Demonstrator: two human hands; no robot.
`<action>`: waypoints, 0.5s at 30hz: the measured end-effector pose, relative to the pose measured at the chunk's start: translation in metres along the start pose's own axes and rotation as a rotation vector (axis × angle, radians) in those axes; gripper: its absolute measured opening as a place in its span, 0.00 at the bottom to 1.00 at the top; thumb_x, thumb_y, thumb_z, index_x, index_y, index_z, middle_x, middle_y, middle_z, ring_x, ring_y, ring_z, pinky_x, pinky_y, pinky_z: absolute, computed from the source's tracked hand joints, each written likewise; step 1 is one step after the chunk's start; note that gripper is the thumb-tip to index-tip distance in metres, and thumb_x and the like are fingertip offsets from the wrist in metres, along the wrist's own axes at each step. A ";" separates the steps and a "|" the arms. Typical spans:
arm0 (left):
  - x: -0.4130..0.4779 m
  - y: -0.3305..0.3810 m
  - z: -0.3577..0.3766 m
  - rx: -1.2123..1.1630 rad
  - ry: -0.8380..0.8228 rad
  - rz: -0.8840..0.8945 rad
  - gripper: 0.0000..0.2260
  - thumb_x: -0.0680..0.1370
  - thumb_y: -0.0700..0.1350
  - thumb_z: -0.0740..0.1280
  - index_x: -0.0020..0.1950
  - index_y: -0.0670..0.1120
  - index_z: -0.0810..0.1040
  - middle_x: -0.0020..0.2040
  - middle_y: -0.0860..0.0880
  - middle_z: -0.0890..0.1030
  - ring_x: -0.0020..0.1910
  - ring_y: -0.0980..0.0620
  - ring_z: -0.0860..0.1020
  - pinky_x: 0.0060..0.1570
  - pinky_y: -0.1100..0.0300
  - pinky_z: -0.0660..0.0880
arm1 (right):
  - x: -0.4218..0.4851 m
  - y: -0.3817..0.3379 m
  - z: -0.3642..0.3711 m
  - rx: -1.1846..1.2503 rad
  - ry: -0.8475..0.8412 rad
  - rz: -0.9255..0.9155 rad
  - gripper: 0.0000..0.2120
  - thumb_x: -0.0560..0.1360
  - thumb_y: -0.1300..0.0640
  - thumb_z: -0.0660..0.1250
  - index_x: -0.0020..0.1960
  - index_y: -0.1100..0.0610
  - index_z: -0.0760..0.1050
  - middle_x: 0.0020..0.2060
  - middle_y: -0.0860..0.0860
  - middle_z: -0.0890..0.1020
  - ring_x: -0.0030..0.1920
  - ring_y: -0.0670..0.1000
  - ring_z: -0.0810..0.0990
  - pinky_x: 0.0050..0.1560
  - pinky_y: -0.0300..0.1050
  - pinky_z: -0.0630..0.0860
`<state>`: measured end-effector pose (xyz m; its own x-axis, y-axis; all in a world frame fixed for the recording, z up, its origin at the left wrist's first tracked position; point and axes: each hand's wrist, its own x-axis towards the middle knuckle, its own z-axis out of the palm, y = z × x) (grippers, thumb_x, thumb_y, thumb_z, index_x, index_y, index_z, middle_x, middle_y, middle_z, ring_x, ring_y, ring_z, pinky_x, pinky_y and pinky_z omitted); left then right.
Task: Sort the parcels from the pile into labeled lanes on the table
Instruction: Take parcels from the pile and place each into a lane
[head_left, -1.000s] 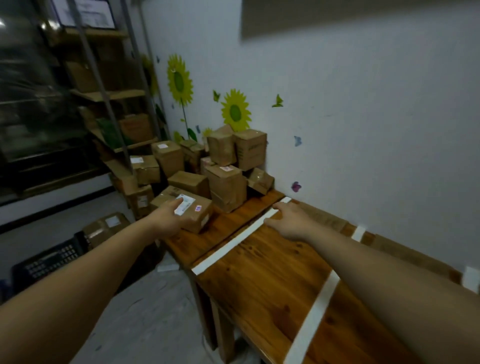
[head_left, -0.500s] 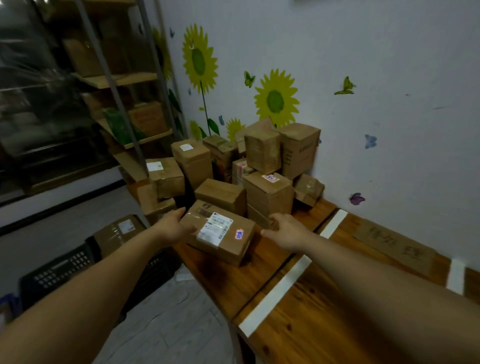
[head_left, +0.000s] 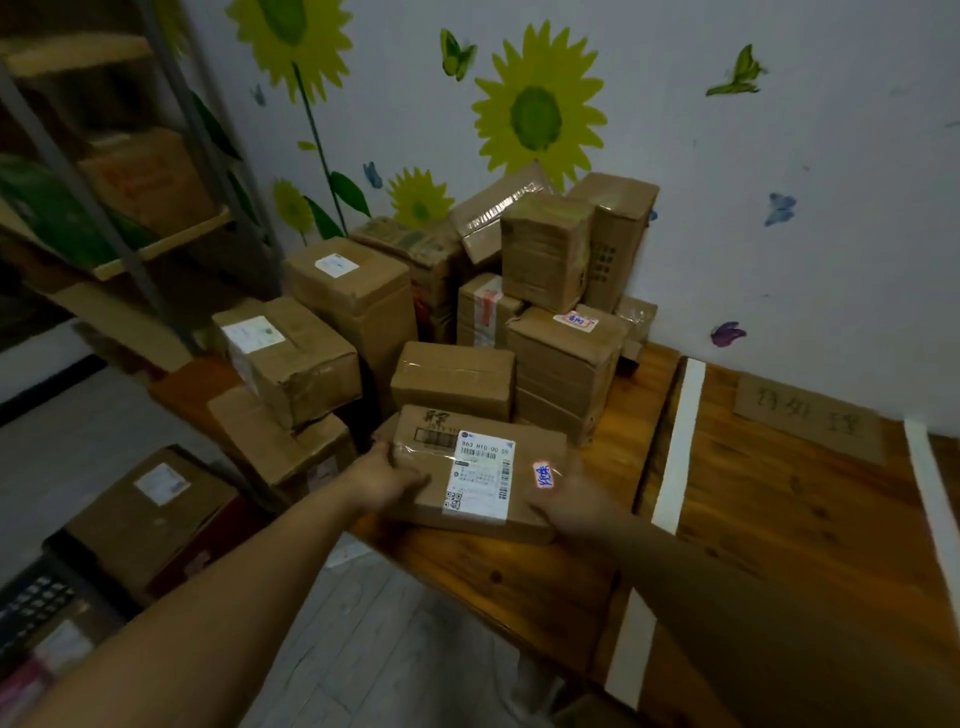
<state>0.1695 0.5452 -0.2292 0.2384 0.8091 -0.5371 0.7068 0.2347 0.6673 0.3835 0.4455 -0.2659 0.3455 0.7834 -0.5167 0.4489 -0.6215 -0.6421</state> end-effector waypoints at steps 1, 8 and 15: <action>0.004 -0.002 0.002 -0.023 -0.017 -0.005 0.32 0.76 0.45 0.68 0.75 0.48 0.56 0.68 0.45 0.71 0.65 0.45 0.72 0.64 0.53 0.68 | 0.004 0.002 0.005 0.034 0.002 0.030 0.29 0.77 0.49 0.66 0.73 0.56 0.59 0.66 0.54 0.73 0.61 0.54 0.75 0.57 0.41 0.72; 0.002 -0.008 0.011 -0.058 0.005 0.015 0.26 0.75 0.38 0.68 0.72 0.44 0.63 0.66 0.43 0.73 0.64 0.44 0.72 0.58 0.57 0.69 | 0.001 0.011 0.000 0.179 0.104 0.035 0.30 0.75 0.58 0.70 0.72 0.56 0.61 0.63 0.53 0.74 0.51 0.48 0.73 0.43 0.37 0.72; -0.052 0.012 0.051 -0.144 0.099 0.193 0.31 0.73 0.33 0.69 0.72 0.45 0.62 0.67 0.45 0.72 0.65 0.45 0.71 0.62 0.54 0.69 | -0.048 0.041 -0.039 0.245 0.273 -0.071 0.30 0.73 0.59 0.72 0.70 0.53 0.63 0.61 0.52 0.76 0.56 0.52 0.77 0.54 0.47 0.78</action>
<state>0.1991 0.4782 -0.2196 0.2883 0.8937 -0.3438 0.5505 0.1391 0.8232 0.4175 0.3833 -0.2450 0.5420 0.7782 -0.3171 0.2803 -0.5232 -0.8048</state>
